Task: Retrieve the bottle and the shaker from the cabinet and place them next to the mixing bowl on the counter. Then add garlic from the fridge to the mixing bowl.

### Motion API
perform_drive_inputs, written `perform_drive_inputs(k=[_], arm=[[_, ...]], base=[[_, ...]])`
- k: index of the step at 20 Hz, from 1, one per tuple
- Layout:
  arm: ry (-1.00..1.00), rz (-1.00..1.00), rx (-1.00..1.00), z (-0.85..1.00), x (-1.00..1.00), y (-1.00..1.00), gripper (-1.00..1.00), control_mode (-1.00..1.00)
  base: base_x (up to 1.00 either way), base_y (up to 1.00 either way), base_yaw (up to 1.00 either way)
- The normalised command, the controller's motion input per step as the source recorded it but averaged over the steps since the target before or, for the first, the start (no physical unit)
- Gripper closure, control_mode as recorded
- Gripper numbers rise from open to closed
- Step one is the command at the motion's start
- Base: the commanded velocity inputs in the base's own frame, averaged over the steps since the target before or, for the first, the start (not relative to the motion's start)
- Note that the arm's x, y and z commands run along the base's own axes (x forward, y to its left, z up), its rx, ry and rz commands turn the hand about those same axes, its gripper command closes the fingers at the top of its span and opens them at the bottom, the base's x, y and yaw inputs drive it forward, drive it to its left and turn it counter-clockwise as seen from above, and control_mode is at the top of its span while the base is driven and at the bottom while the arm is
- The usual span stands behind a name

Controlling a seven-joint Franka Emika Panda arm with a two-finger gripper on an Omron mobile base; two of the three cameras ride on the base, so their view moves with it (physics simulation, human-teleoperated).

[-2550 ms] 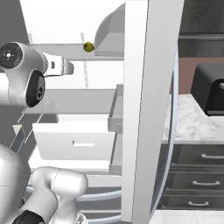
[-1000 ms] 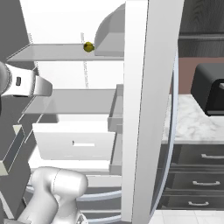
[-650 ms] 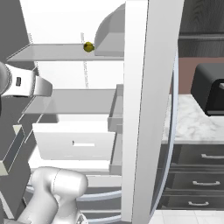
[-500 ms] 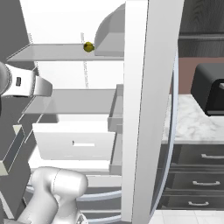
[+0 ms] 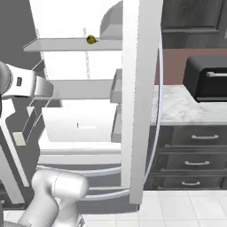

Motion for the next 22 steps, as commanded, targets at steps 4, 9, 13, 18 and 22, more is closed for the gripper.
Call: perform_drive_inputs(k=[4, 9, 13, 18, 22], arm=[[0.0, 0.0, 0.0, 0.0, 0.0, 0.0, 1.0, 1.0], [0.0, 0.0, 0.0, 0.0, 0.0, 0.0, 1.0, 1.0], [0.0, 0.0, 0.0, 0.0, 0.0, 0.0, 1.0, 1.0], [0.0, 0.0, 0.0, 0.0, 0.0, 0.0, 1.0, 1.0], [0.0, 0.0, 0.0, 0.0, 0.0, 0.0, 1.0, 1.0]], base=[[-1.0, 0.0, -0.07], [-0.95, -0.07, -0.15], [-0.18, -0.45, -0.47], [0.18, -0.66, -0.71], [0.24, -0.62, -0.72]])
